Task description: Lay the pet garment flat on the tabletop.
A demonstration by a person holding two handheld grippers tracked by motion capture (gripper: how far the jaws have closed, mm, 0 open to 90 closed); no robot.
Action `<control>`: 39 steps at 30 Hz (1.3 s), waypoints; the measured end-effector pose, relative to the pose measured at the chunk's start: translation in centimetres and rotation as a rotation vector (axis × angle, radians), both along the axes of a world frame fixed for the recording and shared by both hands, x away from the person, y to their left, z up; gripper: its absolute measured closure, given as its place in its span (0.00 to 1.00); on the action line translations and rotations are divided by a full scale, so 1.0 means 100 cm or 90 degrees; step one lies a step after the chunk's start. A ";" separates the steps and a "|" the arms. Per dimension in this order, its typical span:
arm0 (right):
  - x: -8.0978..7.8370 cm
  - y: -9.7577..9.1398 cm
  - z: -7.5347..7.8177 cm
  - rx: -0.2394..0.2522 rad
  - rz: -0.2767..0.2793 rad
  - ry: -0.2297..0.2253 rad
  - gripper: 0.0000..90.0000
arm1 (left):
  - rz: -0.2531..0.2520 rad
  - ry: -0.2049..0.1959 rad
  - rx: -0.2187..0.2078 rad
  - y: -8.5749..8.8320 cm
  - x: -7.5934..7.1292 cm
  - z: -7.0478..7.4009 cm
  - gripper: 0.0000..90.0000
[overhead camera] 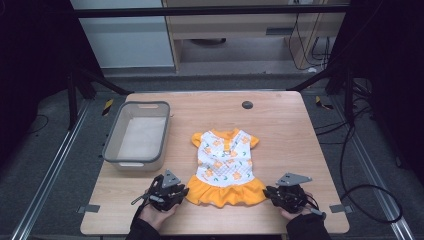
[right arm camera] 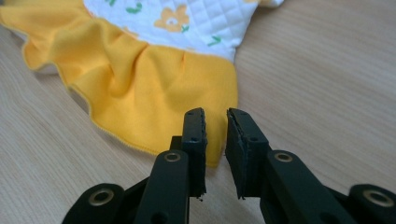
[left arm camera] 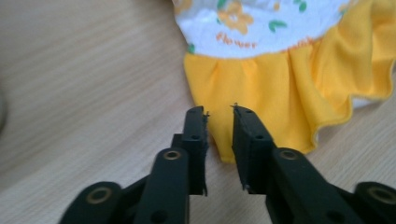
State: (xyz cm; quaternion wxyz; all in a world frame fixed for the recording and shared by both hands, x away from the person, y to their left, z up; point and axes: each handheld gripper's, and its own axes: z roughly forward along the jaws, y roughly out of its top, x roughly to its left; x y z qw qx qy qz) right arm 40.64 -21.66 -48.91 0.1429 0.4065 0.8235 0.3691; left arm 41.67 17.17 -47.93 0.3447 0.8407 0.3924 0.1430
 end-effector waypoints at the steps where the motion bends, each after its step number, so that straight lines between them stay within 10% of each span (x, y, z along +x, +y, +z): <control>1: 0.000 0.000 0.000 0.000 0.000 0.000 0.85 | 0.004 -0.007 -0.010 0.001 0.000 0.003 0.82; 10: 0.003 0.006 0.011 0.064 0.000 -0.045 0.97 | -0.002 -0.050 -0.073 -0.008 0.002 0.028 0.87; 22: 0.038 0.041 -0.005 0.079 0.003 -0.023 1.00 | -0.046 0.014 -0.010 -0.053 0.015 -0.011 0.93; 39: 0.021 0.044 -0.010 0.030 0.037 -0.002 1.00 | -0.082 0.024 -0.004 -0.053 -0.007 -0.012 0.93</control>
